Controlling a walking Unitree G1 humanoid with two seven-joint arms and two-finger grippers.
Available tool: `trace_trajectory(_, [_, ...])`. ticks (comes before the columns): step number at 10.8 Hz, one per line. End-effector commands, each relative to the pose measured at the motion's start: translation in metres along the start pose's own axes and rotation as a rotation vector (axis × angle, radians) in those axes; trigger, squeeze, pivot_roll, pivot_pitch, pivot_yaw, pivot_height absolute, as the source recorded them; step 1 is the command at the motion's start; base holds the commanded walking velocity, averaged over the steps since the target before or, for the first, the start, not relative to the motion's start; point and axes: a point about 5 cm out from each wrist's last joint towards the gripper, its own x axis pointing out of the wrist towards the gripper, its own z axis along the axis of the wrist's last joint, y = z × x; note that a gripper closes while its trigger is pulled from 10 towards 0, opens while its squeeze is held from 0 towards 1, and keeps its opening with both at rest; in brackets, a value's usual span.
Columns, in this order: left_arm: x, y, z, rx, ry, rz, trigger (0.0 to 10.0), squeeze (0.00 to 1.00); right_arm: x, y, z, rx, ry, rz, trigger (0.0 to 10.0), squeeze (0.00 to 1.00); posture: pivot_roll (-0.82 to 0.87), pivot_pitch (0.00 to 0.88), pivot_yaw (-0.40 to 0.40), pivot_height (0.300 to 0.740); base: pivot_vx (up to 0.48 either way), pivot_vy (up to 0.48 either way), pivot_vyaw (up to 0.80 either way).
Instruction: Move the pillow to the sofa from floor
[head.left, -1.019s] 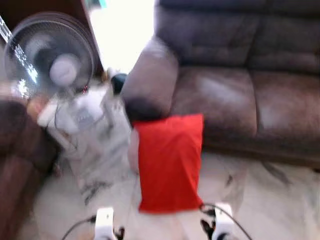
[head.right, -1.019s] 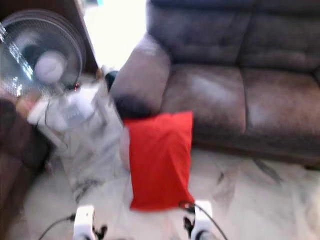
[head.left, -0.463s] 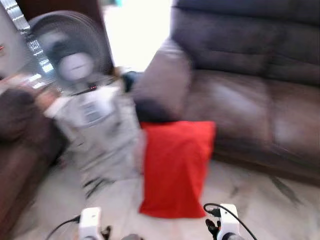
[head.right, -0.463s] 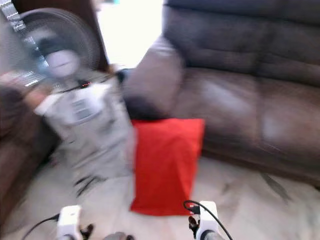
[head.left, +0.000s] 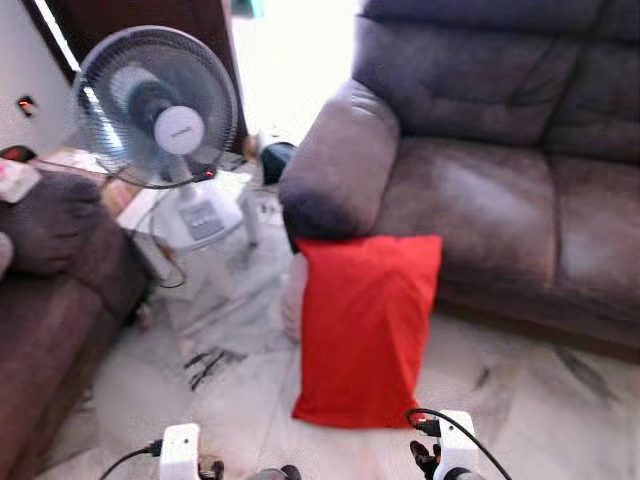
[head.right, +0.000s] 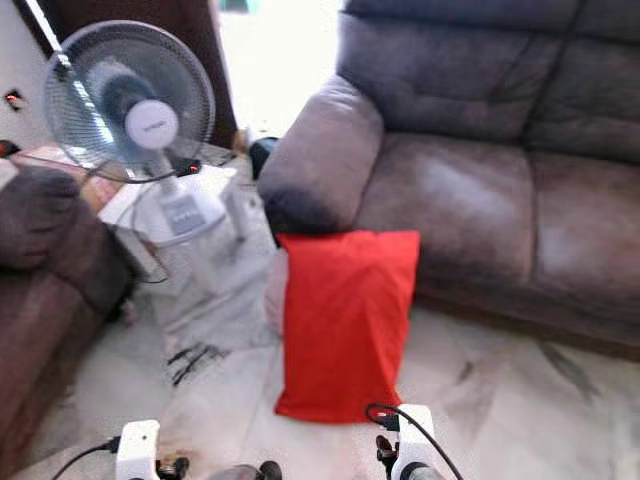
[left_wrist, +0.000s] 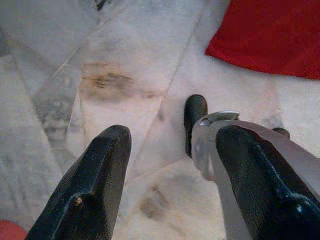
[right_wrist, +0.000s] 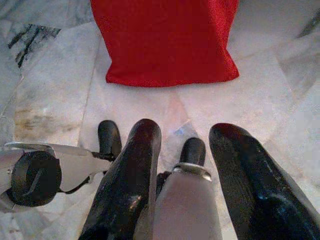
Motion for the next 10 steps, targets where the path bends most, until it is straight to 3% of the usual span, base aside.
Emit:
trace_trajectory(1, [0.000,-0.004,-0.005,0.002,0.027,0.005,10.0,0.00,-0.001,0.002,-0.006,0.005,0.019,0.003,10.0,0.00,0.15,0.168,0.040,0.740,0.000,0.000,0.00])
trace_trajectory(3, [0.005,-0.022,0.009,0.011,0.005,-0.013,10.0,0.00,-0.001,0.002,-0.007,0.018,0.026,0.000,10.0,0.00,0.15,0.169,0.041,0.740,0.000,0.000,-0.39])
trace_trajectory(6, [0.005,-0.026,0.008,0.014,0.003,-0.014,10.0,0.00,-0.001,0.002,-0.006,0.009,0.015,0.004,10.0,0.00,0.15,0.169,0.041,0.740,0.000,0.000,0.00])
trace_trajectory(9, [0.001,0.006,0.005,0.012,0.008,0.011,10.0,0.00,-0.001,0.002,-0.006,0.003,0.019,0.001,10.0,0.00,0.15,0.168,0.041,0.740,0.000,0.000,0.00])
trace_trajectory(10, [0.000,0.010,0.006,0.011,0.006,0.014,10.0,0.00,-0.001,0.002,-0.006,0.002,0.020,0.001,10.0,0.00,0.15,0.168,0.040,0.740,0.000,0.000,0.00])
